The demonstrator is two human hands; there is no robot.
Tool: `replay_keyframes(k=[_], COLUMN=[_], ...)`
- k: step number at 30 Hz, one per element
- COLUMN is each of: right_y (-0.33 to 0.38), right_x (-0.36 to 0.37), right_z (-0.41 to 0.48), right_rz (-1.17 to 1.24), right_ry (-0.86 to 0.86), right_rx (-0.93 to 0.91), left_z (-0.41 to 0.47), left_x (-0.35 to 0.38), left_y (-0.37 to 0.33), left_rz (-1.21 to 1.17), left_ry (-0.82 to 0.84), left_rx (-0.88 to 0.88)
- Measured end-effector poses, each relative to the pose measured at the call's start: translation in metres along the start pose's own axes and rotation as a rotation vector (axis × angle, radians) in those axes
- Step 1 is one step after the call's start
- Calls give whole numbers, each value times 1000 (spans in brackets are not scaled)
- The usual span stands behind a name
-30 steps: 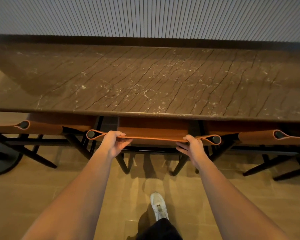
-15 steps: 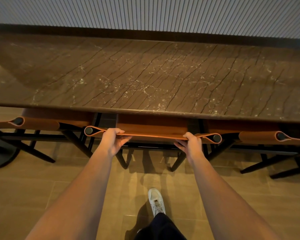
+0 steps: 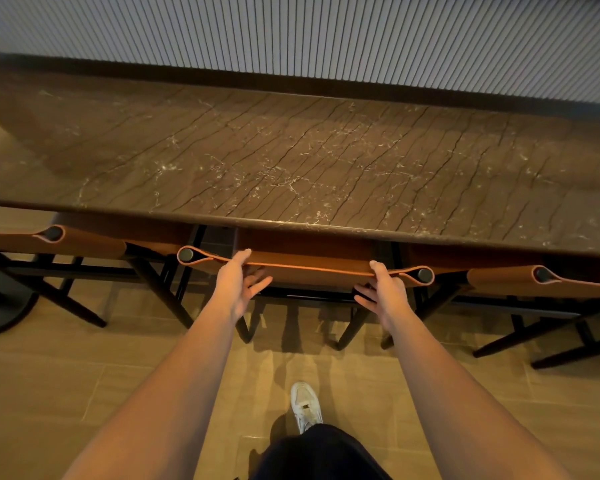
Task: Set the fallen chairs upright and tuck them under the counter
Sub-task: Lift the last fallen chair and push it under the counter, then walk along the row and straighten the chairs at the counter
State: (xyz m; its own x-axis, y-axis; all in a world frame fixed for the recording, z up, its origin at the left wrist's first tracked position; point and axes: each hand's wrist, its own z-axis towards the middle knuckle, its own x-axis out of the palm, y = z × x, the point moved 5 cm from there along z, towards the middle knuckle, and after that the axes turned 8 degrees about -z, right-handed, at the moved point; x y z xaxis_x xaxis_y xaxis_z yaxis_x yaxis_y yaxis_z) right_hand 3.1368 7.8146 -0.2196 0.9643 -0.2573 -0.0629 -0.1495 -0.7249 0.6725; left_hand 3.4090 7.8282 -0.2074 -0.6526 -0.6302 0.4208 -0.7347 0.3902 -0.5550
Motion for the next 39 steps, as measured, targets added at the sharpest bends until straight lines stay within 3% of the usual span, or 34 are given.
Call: replay_keyframes(k=[11, 17, 29, 39], right_y=[-19, -57, -91, -116], right_x=[-14, -40, -89, -66], right_z=[-99, -160, -223, -241], right_rz=[-58, -28, -33, -95], right_ry=[30, 13, -25, 17], right_rx=[-181, -207, -261, -249], left_z=[-98, -157, -225, -254], left_x=[-19, -43, -82, -136], left_y=[-6, -1, 16, 8], left_rz=[165, 216, 200, 153], left_ry=[174, 225, 191, 154], left_rx=[208, 227, 278, 314])
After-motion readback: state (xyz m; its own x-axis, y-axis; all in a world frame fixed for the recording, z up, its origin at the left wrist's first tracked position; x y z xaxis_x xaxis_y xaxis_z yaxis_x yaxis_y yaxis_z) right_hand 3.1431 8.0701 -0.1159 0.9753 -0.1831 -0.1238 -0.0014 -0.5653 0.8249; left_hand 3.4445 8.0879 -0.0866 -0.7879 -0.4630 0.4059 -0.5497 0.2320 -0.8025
